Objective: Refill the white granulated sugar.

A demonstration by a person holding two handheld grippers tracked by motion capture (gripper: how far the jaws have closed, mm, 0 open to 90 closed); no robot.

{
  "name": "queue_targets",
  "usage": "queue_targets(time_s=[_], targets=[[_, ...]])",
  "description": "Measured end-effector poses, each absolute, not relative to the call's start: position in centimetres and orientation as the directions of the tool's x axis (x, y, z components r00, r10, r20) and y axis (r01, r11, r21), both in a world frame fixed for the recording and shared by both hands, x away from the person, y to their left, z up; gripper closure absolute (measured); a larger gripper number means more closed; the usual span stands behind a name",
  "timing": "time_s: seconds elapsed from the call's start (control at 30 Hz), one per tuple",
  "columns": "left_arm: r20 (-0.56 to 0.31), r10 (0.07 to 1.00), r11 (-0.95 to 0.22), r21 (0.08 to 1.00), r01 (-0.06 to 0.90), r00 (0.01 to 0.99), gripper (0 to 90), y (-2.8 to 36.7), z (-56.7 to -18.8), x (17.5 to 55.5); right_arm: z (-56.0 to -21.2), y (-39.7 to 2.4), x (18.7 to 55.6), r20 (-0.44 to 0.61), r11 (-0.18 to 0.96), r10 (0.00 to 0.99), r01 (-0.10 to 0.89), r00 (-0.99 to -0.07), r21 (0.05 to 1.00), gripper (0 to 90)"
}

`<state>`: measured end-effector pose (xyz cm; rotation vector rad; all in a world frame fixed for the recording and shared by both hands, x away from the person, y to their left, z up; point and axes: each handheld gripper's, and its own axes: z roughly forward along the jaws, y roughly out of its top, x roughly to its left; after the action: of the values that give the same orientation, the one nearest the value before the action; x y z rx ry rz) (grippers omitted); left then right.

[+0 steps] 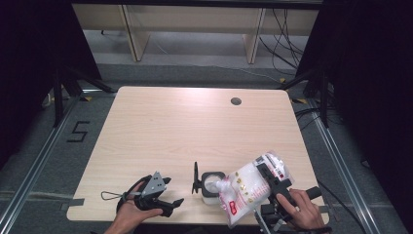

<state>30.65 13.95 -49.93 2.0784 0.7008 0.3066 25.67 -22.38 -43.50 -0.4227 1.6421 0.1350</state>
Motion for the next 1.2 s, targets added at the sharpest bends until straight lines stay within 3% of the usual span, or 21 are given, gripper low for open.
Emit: queue_targets(time_s=[0.1,0.37,1.2], targets=[[-0.031,0.582,-0.464,0.809,0.362,0.813,17.2,14.14,-49.86,30.69,-43.85,-22.69,25.85,-0.985,0.932,-0.143,-0.347,-0.092,-0.103,47.6],[-0.048,0.591,-0.439,0.818,0.372,0.805,17.2,13.96,-49.94,30.61,-44.19,-23.36,26.23,-0.986,0.938,-0.122,-0.337,-0.113,-0.078,47.6],[-0.015,0.583,-0.471,0.808,0.353,0.812,17.2,14.21,-49.78,30.74,-44.05,-23.24,26.08,-0.987,0.938,-0.124,-0.337,-0.101,-0.084,47.7]])
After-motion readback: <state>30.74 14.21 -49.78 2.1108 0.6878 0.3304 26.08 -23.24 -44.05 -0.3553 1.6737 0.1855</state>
